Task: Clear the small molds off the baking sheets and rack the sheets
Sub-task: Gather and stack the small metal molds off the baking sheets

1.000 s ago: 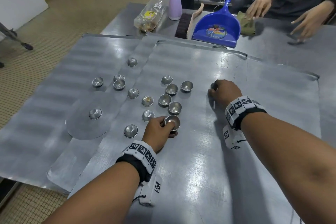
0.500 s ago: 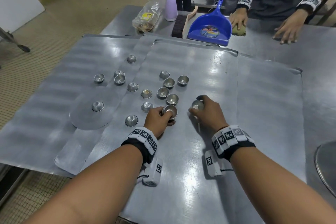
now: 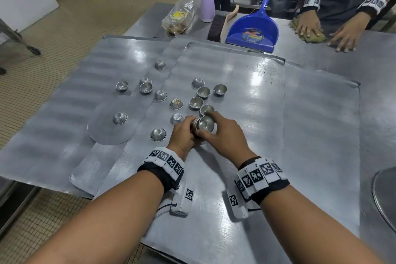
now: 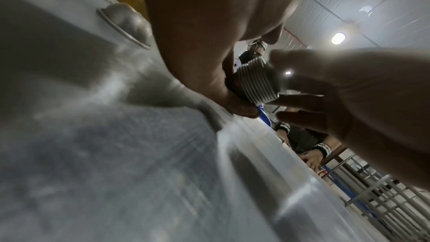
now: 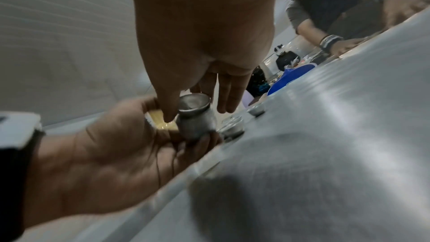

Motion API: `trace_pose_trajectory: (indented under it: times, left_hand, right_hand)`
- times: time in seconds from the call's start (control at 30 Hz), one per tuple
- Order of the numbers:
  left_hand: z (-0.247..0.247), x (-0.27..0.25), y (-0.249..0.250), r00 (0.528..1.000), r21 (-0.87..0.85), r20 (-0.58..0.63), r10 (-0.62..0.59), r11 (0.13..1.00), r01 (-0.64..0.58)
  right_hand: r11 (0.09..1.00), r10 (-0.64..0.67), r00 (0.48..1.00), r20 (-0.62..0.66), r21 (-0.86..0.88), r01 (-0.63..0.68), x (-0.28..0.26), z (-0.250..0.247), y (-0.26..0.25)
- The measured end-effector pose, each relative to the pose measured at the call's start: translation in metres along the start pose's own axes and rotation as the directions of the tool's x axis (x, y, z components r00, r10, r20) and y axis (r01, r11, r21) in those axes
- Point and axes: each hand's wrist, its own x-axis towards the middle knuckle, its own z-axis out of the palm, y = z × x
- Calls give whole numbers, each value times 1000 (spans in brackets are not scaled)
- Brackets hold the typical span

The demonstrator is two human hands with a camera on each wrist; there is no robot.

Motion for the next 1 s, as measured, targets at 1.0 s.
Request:
trace_pose_trajectory:
  times: [1.0]
  left_hand:
    - [-39, 0, -10, 986, 258, -80, 144, 959, -119]
  right_hand:
    - [960, 164, 986, 37, -234, -151, 35, 16, 32]
